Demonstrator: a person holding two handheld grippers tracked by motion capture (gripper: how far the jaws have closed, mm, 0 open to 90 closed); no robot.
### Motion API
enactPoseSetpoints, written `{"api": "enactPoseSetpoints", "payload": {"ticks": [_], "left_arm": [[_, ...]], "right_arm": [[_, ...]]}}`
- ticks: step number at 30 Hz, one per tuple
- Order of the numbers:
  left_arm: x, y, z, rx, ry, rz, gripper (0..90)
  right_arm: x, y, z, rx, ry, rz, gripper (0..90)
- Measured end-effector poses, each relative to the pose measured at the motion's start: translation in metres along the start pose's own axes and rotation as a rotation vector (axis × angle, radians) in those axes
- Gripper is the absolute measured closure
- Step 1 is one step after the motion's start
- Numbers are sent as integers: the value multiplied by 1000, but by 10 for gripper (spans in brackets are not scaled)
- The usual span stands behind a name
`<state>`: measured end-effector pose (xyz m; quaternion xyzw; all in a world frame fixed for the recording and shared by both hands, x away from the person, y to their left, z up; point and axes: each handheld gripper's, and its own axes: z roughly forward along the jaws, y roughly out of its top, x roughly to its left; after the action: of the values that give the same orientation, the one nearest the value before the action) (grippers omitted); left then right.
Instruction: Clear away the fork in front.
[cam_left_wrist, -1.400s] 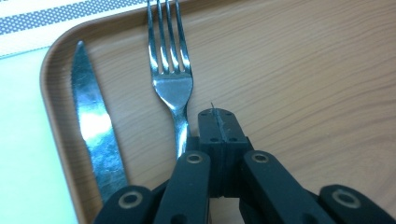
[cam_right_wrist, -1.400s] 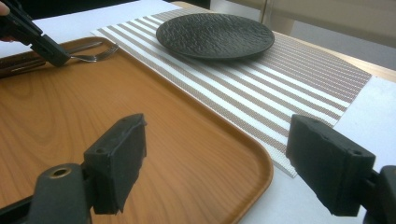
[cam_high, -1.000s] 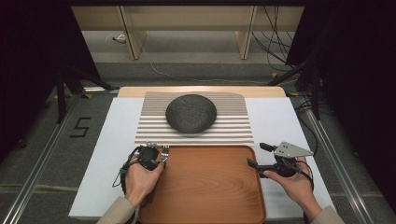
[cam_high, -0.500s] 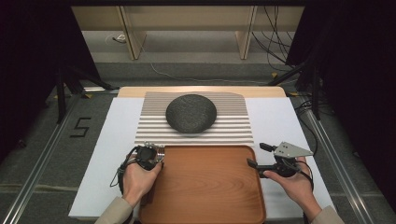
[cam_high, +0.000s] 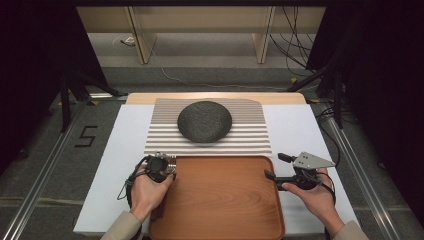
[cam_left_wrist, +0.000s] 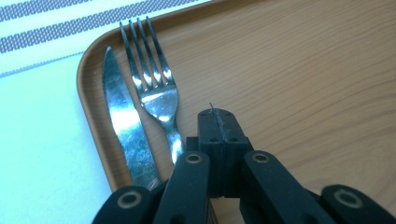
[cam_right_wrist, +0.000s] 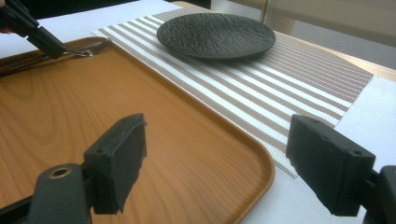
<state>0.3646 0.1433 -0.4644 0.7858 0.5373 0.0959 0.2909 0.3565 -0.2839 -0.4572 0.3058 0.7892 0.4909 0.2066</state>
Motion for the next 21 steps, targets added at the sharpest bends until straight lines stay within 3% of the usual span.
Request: {"api": "enactPoseSetpoints", "payload": {"ticks": [8,13,17,21], "left_arm": [[-4,2,-4,-46,-9,54,844],[-5,5,-8,-112,-36,106,743],[-7,9,-9,-203,-93,145,580],[-8,10,-7,-236,-128,210,384]], "right_arm": [[0,0,-1,-1,-1,0,210],[0,0,-1,-1,-2,0,209],[0,0,-1,-1,-2,0,208],[0,0,-1,-3,-4,2,208]]}}
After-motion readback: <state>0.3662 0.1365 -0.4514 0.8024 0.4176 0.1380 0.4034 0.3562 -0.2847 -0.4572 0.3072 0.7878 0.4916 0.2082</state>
